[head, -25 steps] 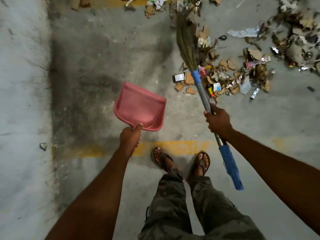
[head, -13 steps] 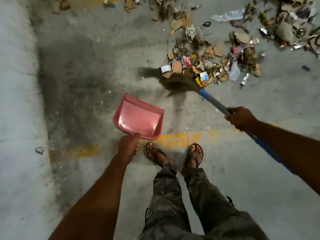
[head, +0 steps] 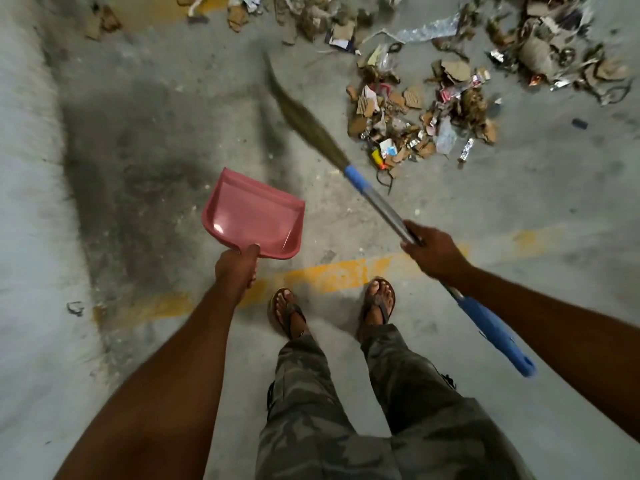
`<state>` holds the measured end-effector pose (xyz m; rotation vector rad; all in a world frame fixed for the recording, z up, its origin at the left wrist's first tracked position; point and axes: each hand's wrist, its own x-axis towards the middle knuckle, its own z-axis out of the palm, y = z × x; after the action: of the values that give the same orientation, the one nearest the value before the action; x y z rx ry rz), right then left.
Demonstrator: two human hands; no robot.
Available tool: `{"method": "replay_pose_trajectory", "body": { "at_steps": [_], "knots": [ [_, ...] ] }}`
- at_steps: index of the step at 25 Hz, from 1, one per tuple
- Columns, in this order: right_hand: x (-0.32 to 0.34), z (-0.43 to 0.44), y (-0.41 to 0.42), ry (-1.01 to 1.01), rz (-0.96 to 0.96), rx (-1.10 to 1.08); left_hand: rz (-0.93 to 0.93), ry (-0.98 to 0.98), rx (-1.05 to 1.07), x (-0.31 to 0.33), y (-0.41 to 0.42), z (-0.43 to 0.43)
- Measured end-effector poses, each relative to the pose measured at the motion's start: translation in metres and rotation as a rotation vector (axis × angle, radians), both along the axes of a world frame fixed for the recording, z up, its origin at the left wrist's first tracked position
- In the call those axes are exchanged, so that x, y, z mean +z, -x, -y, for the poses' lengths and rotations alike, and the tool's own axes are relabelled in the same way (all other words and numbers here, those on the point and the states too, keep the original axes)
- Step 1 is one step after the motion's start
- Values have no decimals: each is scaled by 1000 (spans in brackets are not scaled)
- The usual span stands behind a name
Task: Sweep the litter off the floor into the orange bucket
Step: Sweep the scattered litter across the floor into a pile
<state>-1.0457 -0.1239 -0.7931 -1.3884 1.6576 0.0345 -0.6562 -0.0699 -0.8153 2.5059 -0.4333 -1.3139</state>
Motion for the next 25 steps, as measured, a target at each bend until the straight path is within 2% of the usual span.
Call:
{"method": "replay_pose_trajectory", "body": {
  "at_steps": [4, 6, 8, 11, 15, 19, 22, 25],
  "knots": [
    [-11, -94, 16, -243, -143, 249, -34, -87, -72, -8, -28, -37],
    [-20, -93, 14, -256, -261, 188, -65, -118, -130, -16, -43, -48],
    [-33, -70, -6, -169, -335, -9, -82, -119, -186, -24, -61, -52],
    [-29, -21, -61, -5, -259, -289, -88, -83, -245, -23, -83, -39],
    [19, 10, -152, 131, 117, -783, -118, 8, -262, -13, -101, -2],
    [54, -23, -241, 2, 323, -1223, -146, 44, -304, -6, -105, 31],
    [55, -41, -281, -144, 249, -1451, -177, 9, -352, -12, -105, 45],
    [21, -12, -301, -265, 249, -1621, -187, -40, -379, -24, -112, 67]
  ]
}}
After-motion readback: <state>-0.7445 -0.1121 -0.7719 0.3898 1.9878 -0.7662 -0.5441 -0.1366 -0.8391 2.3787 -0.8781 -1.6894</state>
